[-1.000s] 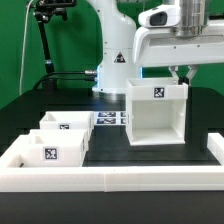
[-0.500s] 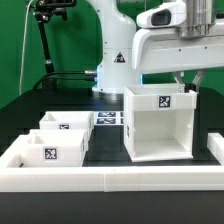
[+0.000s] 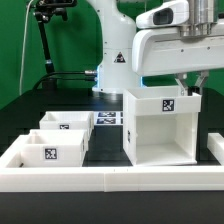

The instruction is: Assemble drawer

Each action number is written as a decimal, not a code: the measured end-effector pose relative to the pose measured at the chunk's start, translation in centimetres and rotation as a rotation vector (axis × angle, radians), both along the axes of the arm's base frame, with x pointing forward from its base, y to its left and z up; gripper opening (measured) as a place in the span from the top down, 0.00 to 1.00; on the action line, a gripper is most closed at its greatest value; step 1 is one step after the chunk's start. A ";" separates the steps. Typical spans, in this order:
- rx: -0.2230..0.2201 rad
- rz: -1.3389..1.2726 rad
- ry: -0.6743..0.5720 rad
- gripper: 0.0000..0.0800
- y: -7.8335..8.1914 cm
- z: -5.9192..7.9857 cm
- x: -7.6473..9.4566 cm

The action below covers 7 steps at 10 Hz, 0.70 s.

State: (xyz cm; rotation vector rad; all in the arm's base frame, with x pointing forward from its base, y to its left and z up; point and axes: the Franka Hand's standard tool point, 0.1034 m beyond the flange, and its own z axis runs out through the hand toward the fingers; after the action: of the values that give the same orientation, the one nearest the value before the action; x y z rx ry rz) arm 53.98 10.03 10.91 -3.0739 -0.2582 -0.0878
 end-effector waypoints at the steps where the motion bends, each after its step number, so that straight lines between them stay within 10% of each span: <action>1: 0.000 0.000 0.000 0.95 0.0 0.0 0.0; 7: 0.016 -0.074 -0.025 0.95 -0.9 0.0 4.0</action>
Offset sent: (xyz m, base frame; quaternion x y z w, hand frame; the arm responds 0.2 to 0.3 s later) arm 0.0462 -0.0132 -0.0050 0.0060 -0.0098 0.0800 0.9967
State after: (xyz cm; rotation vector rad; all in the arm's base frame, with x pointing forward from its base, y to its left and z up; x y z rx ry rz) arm 57.97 9.11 10.96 -3.0683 -0.1449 -0.1316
